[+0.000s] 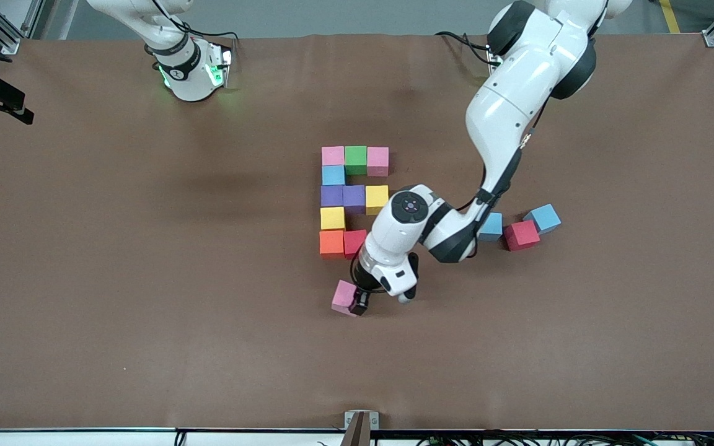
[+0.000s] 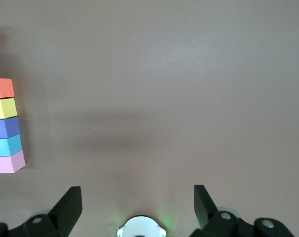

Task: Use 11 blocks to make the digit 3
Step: 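Carry the pink cube with the left gripper beside the red cube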

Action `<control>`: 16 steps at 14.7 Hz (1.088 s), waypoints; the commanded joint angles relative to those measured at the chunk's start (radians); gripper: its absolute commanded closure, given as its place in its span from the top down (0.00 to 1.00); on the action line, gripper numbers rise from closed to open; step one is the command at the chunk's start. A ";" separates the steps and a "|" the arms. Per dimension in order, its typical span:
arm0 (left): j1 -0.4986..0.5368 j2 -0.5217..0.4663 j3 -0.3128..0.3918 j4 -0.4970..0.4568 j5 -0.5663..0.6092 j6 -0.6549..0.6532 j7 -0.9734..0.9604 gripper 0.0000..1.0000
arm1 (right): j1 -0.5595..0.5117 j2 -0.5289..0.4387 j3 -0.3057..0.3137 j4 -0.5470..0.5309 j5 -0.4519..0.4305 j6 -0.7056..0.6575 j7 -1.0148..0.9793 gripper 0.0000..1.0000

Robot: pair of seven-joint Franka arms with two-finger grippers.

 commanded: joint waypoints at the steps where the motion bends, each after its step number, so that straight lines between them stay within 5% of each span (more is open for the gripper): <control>1: 0.047 -0.072 0.003 -0.036 -0.062 -0.128 0.010 0.29 | -0.006 -0.025 0.009 -0.014 0.003 -0.005 0.017 1.00; 9: 0.140 -0.328 -0.003 -0.467 -0.053 -0.158 -0.045 0.29 | -0.006 -0.025 0.009 -0.014 0.003 -0.010 0.017 1.00; 16: 0.049 -0.321 -0.001 -0.524 -0.047 -0.083 -0.249 0.29 | 0.000 -0.025 0.011 -0.014 0.003 -0.007 0.017 1.00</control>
